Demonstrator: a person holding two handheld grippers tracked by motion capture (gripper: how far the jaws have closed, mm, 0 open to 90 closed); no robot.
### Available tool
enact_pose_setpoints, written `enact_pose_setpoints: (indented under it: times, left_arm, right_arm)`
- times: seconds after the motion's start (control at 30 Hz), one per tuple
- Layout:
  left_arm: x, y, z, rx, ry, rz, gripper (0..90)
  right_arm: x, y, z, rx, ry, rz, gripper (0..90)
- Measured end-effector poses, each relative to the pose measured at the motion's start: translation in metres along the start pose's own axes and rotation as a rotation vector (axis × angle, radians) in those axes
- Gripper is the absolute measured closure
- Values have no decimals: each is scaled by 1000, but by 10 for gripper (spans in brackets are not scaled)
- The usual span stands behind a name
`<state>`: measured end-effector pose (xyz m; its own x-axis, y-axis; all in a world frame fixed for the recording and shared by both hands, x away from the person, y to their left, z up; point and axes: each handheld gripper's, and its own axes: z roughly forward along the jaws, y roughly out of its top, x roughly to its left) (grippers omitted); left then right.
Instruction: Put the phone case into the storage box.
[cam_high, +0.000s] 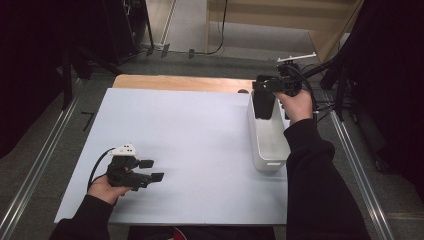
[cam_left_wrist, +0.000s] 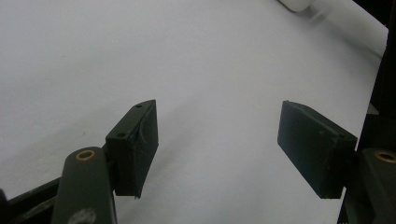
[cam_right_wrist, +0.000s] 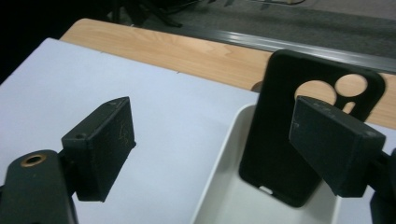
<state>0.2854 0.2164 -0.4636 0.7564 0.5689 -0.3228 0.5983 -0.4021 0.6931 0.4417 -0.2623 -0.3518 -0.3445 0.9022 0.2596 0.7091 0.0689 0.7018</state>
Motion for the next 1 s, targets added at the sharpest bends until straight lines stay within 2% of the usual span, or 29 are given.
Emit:
enact_pose_setpoints:
  times: [0.23,0.33,0.47,0.6,0.87,1.0]
  left_arm:
    - [0,0,0,-1,-1,1,285]
    - [0,0,0,-1,-1,-1,285]
    - [0,0,0,-2,-2,0,285]
    - [0,0,0,0,-2,-1,285]
    - [0,0,0,1,-4,0,285]
    - [0,0,0,2,-3,1,285]
  right_arm:
    - [10,-9,-4,14,62,-4,129]
    - [14,-13,-5,31,77,-13,131]
    - [20,-18,-7,36,82,-51,134]
    - [25,-25,-6,44,86,-70,182]
    - [35,-41,-5,39,150,-85,200]
    - [38,-48,-3,39,164,-96,218]
